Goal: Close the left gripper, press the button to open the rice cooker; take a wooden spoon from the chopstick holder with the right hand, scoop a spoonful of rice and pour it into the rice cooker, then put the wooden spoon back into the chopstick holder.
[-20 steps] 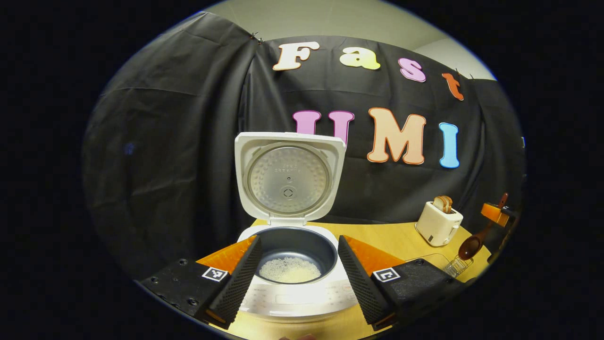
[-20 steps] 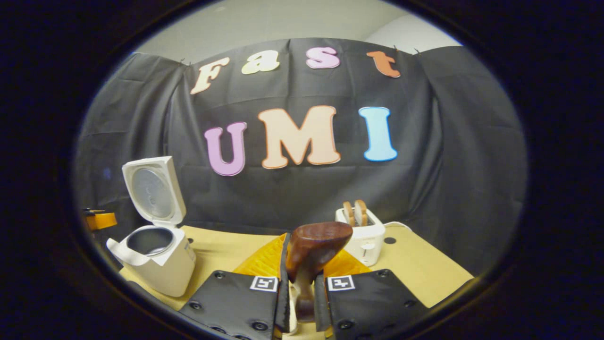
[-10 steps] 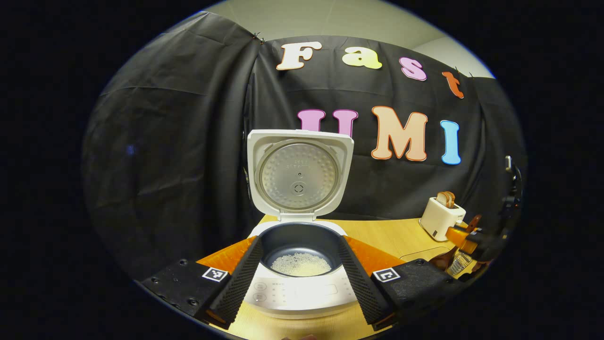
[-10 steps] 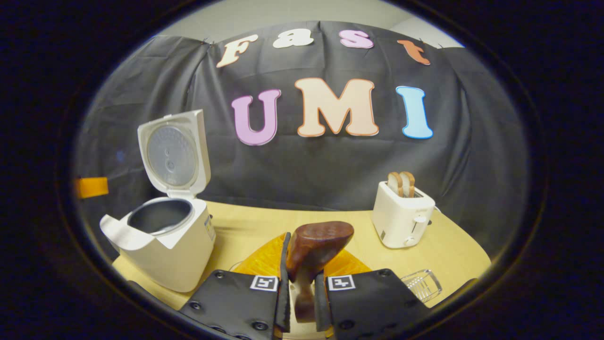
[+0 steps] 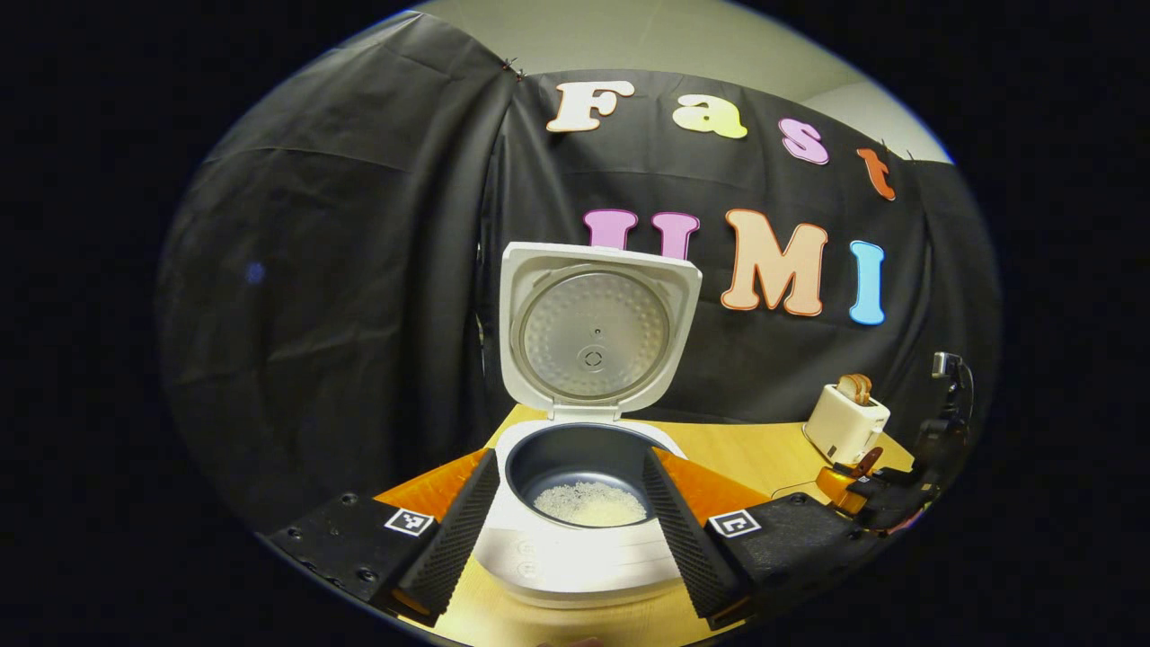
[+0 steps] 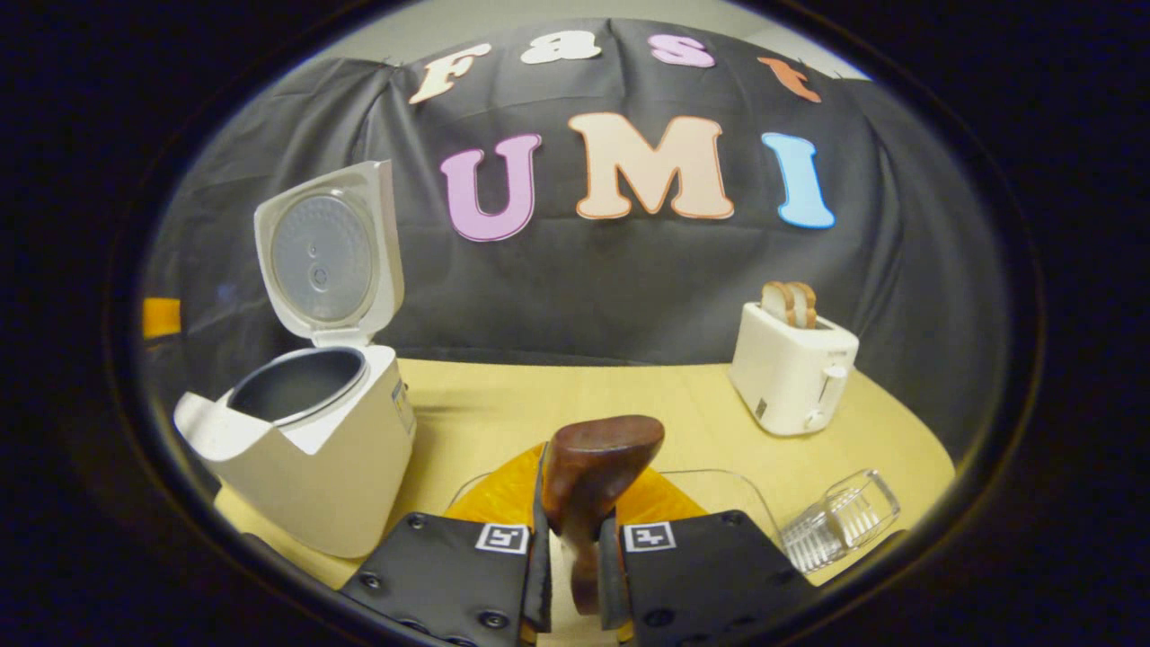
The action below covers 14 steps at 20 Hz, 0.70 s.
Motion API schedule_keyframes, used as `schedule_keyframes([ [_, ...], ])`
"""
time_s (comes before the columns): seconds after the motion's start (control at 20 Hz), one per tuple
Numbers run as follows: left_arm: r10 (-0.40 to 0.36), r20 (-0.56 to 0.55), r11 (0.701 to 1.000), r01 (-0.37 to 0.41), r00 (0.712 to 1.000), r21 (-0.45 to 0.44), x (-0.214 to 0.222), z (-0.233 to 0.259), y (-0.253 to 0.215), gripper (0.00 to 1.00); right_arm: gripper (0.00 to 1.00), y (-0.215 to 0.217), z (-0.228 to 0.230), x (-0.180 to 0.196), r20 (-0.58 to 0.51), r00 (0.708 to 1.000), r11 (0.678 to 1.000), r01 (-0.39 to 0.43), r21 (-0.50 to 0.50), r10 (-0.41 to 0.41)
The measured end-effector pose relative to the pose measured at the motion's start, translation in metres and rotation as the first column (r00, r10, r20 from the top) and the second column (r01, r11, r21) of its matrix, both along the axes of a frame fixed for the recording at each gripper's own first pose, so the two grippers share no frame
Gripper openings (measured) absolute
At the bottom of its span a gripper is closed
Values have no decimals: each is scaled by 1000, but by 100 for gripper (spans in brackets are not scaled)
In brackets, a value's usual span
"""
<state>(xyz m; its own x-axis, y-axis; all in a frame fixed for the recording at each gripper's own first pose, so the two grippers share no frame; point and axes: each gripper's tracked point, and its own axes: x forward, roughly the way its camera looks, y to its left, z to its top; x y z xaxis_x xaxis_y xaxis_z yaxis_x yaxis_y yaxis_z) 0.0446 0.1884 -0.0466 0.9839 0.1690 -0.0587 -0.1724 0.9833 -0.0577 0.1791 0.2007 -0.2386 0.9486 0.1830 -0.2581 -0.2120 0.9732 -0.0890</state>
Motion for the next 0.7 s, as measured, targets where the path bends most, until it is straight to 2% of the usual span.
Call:
schedule_keyframes([
  [0.1,0,1,1000,0,1000,1,0,0,3,92,24,1,-1,0,-18,1000,998,22,52,-21],
  [0.3,-12,2,1000,12,1000,-25,2,-1,2,95,23,1,-3,-3,-77,995,981,69,182,-56],
  [0.4,-23,1,999,23,1000,-33,3,-2,-2,92,23,-4,-2,-2,-113,990,957,109,267,-81],
  [0.55,-38,1,999,38,999,-32,2,-1,-6,94,23,-20,1,-2,-155,981,906,168,388,-115],
  [0.7,-58,-4,998,58,998,-39,1,-3,-13,95,23,-29,12,-5,-151,980,868,188,459,-132],
])
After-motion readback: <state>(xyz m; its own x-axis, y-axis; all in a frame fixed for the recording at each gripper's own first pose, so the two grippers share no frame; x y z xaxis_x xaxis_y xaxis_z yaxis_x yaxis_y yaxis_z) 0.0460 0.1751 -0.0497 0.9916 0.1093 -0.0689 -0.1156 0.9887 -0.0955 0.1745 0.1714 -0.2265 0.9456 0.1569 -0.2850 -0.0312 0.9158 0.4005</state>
